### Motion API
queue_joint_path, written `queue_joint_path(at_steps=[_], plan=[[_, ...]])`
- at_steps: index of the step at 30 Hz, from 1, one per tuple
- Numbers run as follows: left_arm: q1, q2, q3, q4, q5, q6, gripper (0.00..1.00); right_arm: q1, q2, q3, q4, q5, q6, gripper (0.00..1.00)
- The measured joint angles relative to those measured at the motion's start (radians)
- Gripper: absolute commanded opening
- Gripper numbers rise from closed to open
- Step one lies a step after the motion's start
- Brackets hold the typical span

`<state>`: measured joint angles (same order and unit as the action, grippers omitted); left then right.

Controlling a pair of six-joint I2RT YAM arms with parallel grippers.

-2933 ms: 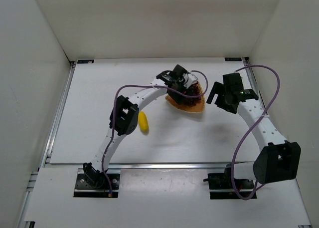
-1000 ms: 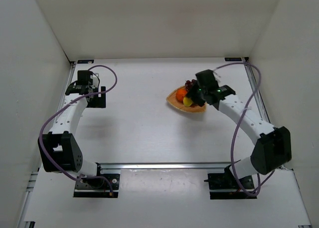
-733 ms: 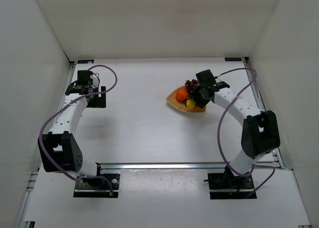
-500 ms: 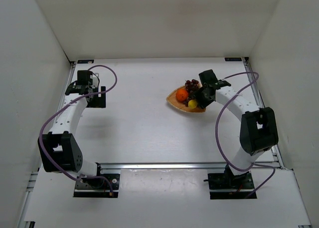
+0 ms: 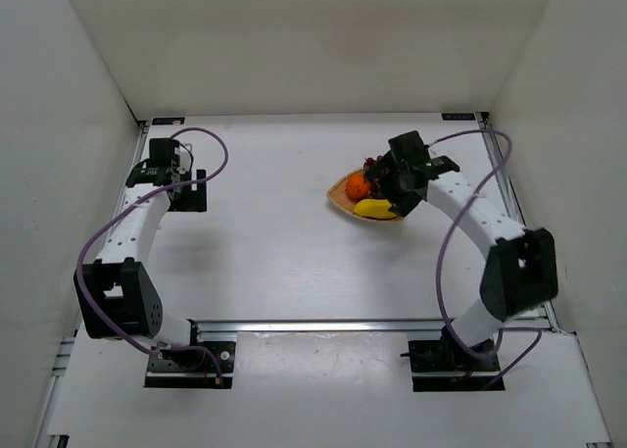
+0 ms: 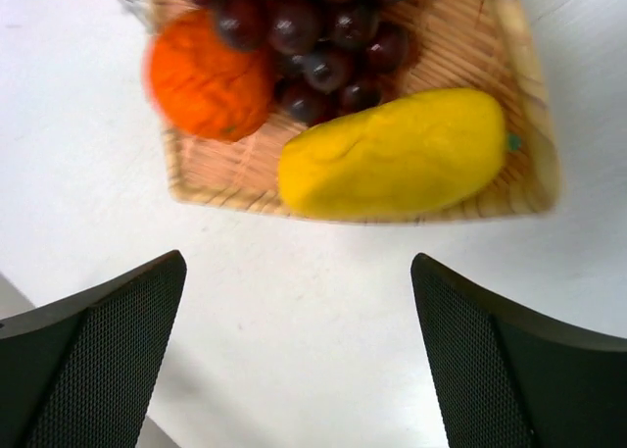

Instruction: Place and organize the fake fruits in the fruit bowl

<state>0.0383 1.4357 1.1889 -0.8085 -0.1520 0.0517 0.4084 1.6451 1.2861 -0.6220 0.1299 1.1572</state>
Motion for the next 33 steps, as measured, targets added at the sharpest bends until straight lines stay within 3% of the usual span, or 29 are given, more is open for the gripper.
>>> queue_joint_path(at_steps=[6, 12, 15, 24, 33], plan=[[0.011, -0.006, 0.0, 0.0, 0.007, -0.001, 1.0, -0.026, -0.328, -0.003, -0.042, 0.098, -0.167, 1.0], [0.036, -0.024, 0.0, 0.0, 0.008, -0.016, 1.0, -0.439, -0.727, -0.25, -0.101, 0.103, -0.316, 1.0], [0.042, -0.026, 0.0, 0.0, 0.01, -0.026, 1.0, -0.549, -0.837, -0.377, -0.172, 0.088, -0.398, 1.0], [0.046, -0.029, 0.0, 0.0, -0.007, -0.056, 1.0, -0.605, -0.848, -0.535, -0.327, 0.039, -0.486, 1.0], [0.053, -0.046, 0.0, 0.0, -0.008, -0.061, 1.0, -0.605, -0.9, -0.546, -0.349, 0.032, -0.487, 1.0]])
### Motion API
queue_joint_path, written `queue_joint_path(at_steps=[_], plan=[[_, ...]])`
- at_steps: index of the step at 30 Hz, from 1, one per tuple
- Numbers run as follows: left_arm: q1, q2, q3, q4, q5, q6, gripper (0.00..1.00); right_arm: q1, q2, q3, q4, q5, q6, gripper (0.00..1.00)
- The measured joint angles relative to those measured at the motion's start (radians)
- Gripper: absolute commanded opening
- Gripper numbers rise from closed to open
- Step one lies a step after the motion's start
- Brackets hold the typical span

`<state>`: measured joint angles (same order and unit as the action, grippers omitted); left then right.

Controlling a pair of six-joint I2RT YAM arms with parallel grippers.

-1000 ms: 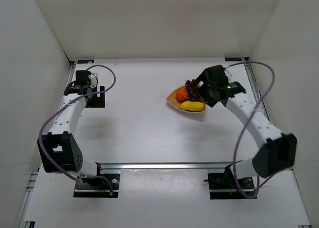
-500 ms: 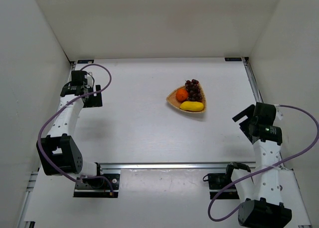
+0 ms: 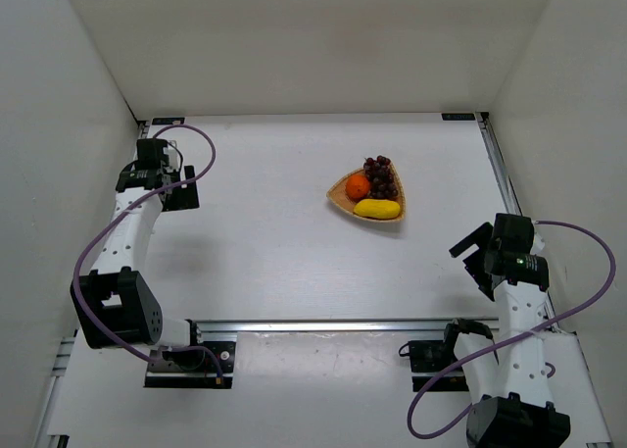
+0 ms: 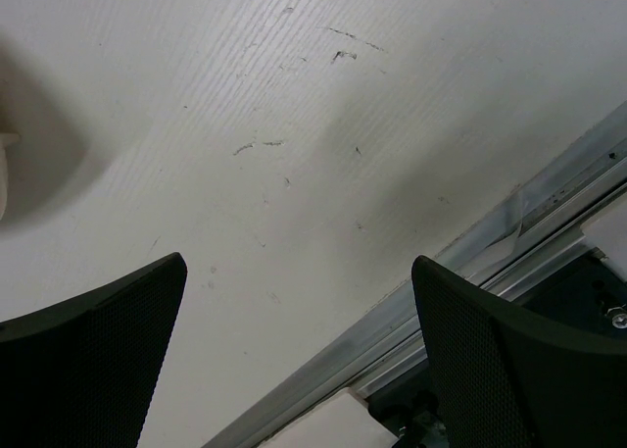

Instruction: Place and organize the fake fruits in the fruit bowl

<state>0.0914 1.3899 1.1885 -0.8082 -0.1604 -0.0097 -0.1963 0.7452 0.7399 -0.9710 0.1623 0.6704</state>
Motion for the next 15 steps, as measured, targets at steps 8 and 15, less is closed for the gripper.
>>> queue_joint_path(at_steps=[8, 15], plan=[[0.005, 0.0, 0.0, 0.0, 0.0, -0.003, 1.0, 0.0, 0.003, -0.002, 0.0, 0.005, 0.0, 1.0], [0.005, 0.0, 0.0, 0.0, 0.0, -0.003, 1.0, 0.0, 0.002, -0.003, 0.001, 0.006, -0.001, 1.0]])
